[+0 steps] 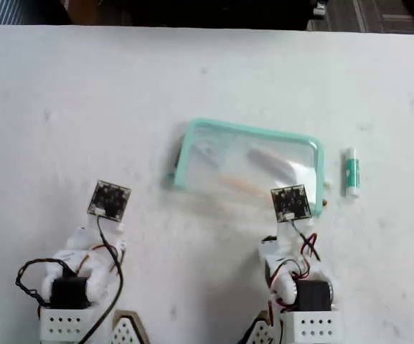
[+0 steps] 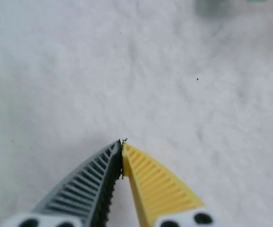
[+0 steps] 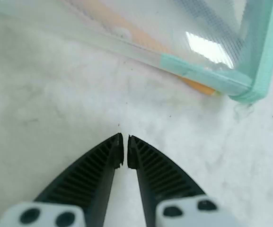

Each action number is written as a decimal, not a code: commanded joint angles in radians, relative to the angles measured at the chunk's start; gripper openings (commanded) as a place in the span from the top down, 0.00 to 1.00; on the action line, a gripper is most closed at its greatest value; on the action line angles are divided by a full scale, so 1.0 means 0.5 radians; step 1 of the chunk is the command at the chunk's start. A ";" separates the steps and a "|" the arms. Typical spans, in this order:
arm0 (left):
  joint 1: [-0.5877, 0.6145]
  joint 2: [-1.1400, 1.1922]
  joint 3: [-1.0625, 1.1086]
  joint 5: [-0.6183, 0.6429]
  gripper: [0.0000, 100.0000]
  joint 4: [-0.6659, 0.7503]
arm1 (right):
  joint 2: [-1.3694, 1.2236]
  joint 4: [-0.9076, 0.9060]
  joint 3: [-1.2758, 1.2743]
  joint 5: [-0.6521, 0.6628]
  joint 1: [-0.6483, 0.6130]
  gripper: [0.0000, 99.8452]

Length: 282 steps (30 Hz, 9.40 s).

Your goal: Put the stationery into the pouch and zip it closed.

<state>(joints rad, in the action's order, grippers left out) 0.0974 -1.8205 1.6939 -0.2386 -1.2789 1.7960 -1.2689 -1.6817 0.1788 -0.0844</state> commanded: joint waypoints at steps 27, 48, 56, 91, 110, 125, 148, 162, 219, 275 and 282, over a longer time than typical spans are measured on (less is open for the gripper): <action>0.005 -0.017 -0.003 0.006 0.98 -0.012 | 0.014 -0.008 -0.015 -0.006 0.020 0.98; -0.002 -0.017 -0.003 0.003 0.98 -0.012 | 0.014 -0.008 -0.015 -0.006 0.020 0.98; -0.002 -0.017 -0.003 0.003 0.98 -0.012 | 0.014 -0.008 -0.015 -0.006 0.020 0.98; -0.002 -0.017 -0.003 0.003 0.98 -0.012 | 0.014 -0.008 -0.015 -0.006 0.020 0.98; -0.002 -0.017 -0.003 0.003 0.98 -0.012 | 0.014 -0.008 -0.015 -0.006 0.020 0.98; -0.002 -0.017 -0.003 0.003 0.98 -0.012 | 0.014 -0.008 -0.015 -0.006 0.020 0.98; -0.002 -0.017 -0.003 0.003 0.98 -0.012 | 0.014 -0.008 -0.015 -0.006 0.020 0.98; -0.005 -0.017 -0.003 0.003 0.98 -0.012 | 0.014 -0.008 -0.015 -0.006 0.020 0.98; 0.284 -0.017 -0.018 0.000 0.97 0.181 | 0.014 0.695 -0.015 -0.006 -0.330 0.98; -0.133 -0.014 -0.104 -0.117 0.98 1.218 | 0.017 0.624 -0.015 0.617 -0.078 0.98; -0.087 -0.014 -0.052 -0.015 0.98 1.283 | 0.017 0.677 0.000 0.669 -0.081 0.98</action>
<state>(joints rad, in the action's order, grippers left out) 0.0483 -1.8190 1.6817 -0.2816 -0.6636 1.7960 -0.9452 -1.6817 0.4841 -0.1212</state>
